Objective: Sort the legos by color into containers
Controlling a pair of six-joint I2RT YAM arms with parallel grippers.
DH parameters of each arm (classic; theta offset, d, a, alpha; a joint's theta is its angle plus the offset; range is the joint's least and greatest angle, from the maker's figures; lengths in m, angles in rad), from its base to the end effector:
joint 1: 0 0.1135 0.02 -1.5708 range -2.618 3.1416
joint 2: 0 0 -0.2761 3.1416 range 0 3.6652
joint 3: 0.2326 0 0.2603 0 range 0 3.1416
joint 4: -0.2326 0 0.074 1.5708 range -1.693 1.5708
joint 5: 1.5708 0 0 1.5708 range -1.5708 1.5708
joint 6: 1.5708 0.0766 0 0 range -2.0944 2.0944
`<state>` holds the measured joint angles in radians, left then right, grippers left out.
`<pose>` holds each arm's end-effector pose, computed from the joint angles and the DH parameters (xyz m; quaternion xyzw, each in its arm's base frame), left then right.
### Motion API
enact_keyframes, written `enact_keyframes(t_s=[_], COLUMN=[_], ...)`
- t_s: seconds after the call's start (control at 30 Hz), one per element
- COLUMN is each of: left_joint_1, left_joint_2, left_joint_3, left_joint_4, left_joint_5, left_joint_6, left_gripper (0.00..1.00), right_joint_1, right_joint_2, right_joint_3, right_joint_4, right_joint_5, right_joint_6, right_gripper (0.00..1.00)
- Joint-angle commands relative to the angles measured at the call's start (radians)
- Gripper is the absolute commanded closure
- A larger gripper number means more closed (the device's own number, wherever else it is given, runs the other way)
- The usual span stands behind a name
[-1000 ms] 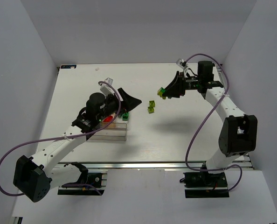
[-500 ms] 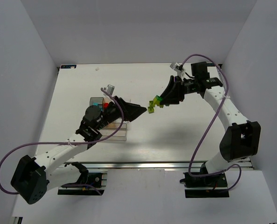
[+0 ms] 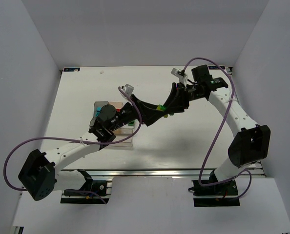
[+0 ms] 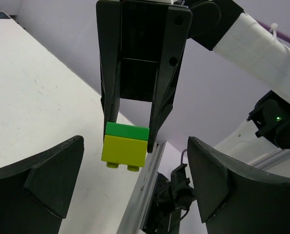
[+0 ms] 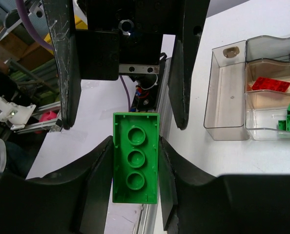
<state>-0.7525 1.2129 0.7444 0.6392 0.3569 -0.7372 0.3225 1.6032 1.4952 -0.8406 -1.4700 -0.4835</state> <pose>0.2153 -0.2383 0.3360 0.1406 0.6330 -0.5943 0.4758 0.2934 0.1784 0.3554 -0.4658 0.5691 0.6181 0.2777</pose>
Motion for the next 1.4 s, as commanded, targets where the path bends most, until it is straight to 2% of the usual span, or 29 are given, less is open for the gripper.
enact_keyframes(t_s=[0.0, 0.2, 0.37, 0.7, 0.93, 1.1, 1.17, 1.27, 1.37], left_joint_1=[-0.018, -0.027, -0.027, -0.027, -0.027, -0.027, -0.027, -0.027, -0.027], left_joint_2=[-0.006, -0.026, -0.039, -0.059, -0.038, -0.024, -0.018, 0.003, 0.019], left_joint_3=[0.053, 0.043, 0.018, -0.01, 0.001, 0.006, 0.012, 0.041, 0.047], left_joint_4=[-0.038, -0.055, -0.053, -0.053, -0.033, -0.006, 0.011, 0.005, 0.016], left_joint_5=[-0.033, -0.056, -0.065, -0.096, -0.084, -0.075, -0.061, -0.032, -0.015], left_joint_6=[0.067, 0.071, 0.068, 0.07, 0.067, 0.056, 0.052, 0.05, 0.045], left_gripper=[0.05, 0.15, 0.15, 0.21, 0.41, 0.42, 0.38, 0.38, 0.52], right_joint_1=[0.006, 0.0, -0.003, -0.002, -0.002, 0.003, 0.004, -0.014, -0.002], right_joint_2=[-0.035, -0.017, -0.002, -0.006, -0.014, -0.02, -0.025, -0.032, -0.032], right_joint_3=[0.008, 0.03, 0.075, 0.086, 0.069, 0.059, 0.051, 0.043, 0.046], right_joint_4=[-0.035, -0.04, -0.037, 0.0, 0.003, 0.002, 0.002, 0.003, 0.005], right_joint_5=[-0.21, -0.208, -0.21, -0.21, -0.21, -0.21, -0.21, -0.21, -0.211], right_joint_6=[-0.023, -0.023, -0.018, 0.019, 0.023, 0.023, 0.023, 0.022, 0.025], right_gripper=[1.0, 1.0, 1.0, 1.0, 1.0, 1.0, 1.0, 1.0, 1.0])
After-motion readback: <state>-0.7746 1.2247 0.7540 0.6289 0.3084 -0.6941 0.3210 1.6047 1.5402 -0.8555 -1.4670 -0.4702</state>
